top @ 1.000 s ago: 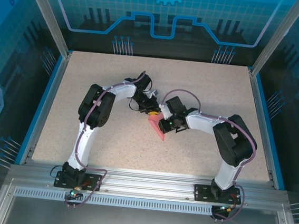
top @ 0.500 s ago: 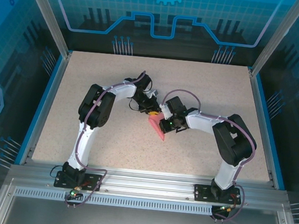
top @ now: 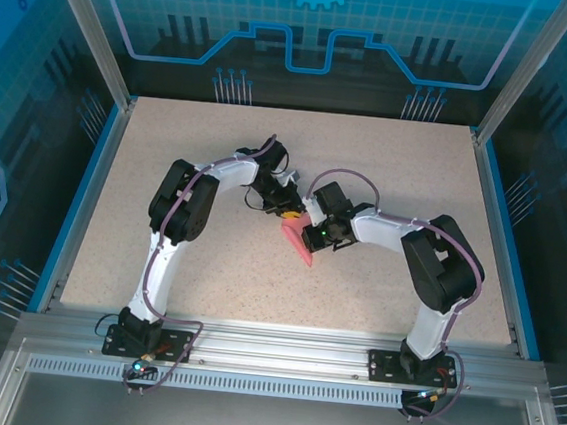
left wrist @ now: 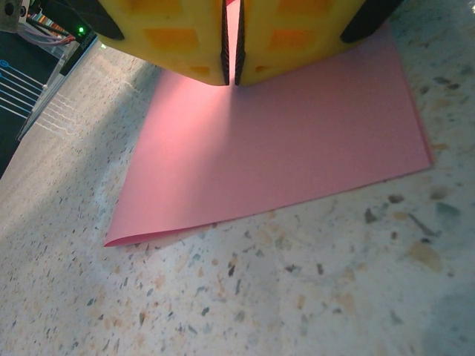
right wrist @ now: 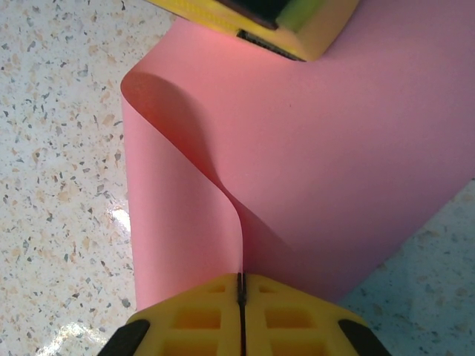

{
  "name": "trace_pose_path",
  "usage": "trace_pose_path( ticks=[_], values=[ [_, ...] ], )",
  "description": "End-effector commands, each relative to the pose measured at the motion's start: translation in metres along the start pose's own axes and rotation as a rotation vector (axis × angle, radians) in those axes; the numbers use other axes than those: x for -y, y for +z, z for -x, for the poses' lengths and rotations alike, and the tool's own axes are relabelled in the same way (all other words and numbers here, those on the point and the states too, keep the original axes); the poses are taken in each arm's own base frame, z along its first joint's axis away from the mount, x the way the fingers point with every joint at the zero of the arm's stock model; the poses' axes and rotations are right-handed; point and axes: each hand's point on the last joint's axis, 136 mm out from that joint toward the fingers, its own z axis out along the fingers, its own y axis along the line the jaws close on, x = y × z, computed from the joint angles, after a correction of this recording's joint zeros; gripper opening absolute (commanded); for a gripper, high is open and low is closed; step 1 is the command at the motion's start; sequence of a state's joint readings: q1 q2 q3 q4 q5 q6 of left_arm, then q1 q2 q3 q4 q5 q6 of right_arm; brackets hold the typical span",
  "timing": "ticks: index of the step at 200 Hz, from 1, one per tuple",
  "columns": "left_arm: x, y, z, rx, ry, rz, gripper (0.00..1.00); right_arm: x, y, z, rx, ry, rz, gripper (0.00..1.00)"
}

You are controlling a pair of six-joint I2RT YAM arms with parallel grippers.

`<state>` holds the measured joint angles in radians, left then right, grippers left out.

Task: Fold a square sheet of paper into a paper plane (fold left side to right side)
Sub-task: Third fold the triangle at the center of the table.

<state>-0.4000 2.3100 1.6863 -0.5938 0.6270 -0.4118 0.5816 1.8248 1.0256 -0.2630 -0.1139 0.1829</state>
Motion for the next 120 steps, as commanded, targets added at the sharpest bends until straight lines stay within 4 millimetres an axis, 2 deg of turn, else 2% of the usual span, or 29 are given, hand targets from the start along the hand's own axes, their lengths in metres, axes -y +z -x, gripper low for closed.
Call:
trace_pose_path(
  ticks=[1, 27, 62, 100, 120],
  values=[
    [-0.012, 0.015, -0.013, -0.058, -0.022, 0.034, 0.15, 0.006, 0.007, -0.013, -0.060, 0.025, 0.002, 0.07],
    [-0.002, 0.007, -0.009, -0.042, 0.007, 0.029, 0.18, 0.002, 0.009, -0.022, -0.091, 0.021, 0.022, 0.07],
    [0.017, -0.014, 0.002, -0.002, 0.058, 0.025, 0.28, 0.001, 0.011, -0.032, -0.131, 0.011, 0.017, 0.07],
    [0.027, -0.052, 0.016, 0.102, 0.098, 0.046, 0.33, 0.002, 0.011, -0.035, -0.146, 0.007, 0.009, 0.06],
    [0.027, -0.074, 0.012, 0.158, 0.108, 0.048, 0.33, 0.003, 0.011, -0.035, -0.149, 0.007, 0.007, 0.06]
  ],
)
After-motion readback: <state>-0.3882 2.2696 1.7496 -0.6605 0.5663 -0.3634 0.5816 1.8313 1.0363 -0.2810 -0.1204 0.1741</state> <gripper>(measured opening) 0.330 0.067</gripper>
